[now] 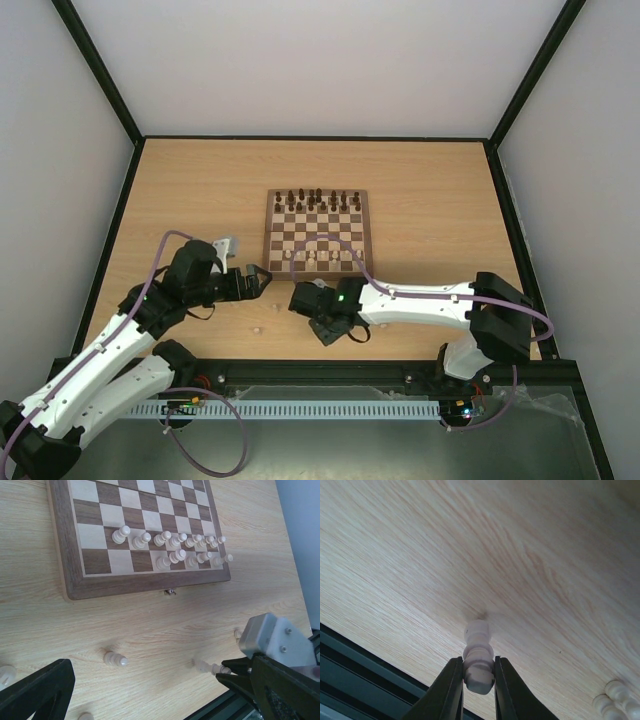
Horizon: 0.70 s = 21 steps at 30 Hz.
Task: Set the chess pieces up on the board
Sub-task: Pick up the chess piece at the center of the board, then place the chess piece on the chessboard.
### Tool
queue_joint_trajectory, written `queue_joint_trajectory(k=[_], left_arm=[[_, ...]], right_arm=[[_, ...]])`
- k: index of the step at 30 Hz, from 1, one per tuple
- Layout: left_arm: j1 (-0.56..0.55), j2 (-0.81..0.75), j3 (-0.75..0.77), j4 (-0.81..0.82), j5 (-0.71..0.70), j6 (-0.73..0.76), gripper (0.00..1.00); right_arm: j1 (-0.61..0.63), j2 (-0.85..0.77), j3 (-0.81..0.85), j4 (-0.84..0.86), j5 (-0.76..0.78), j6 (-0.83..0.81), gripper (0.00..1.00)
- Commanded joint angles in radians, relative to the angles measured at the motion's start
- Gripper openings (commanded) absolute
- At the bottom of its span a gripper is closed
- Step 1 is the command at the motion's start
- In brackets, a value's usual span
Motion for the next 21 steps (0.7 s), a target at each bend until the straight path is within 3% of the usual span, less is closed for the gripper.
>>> queue_joint_trajectory(k=[1,11,21], left_arm=[[-0.005,-0.016,-0.031,0.028,0.033,-0.021,0.99],[-0.005,-0.054,-0.063,0.072,0.058,-0.052,0.99],[-0.006,-0.088,-0.044,0.048,0.059,-0.052,0.99]], right_arm=[[-0.017,0.017,0.107,-0.111,0.062,-0.026,0.13],[-0.188,0.056,0.289,-0.192,0.068,-0.140,0.12],[-0.283,0.167,0.420,-0.200,0.057,-0.185,0.12]])
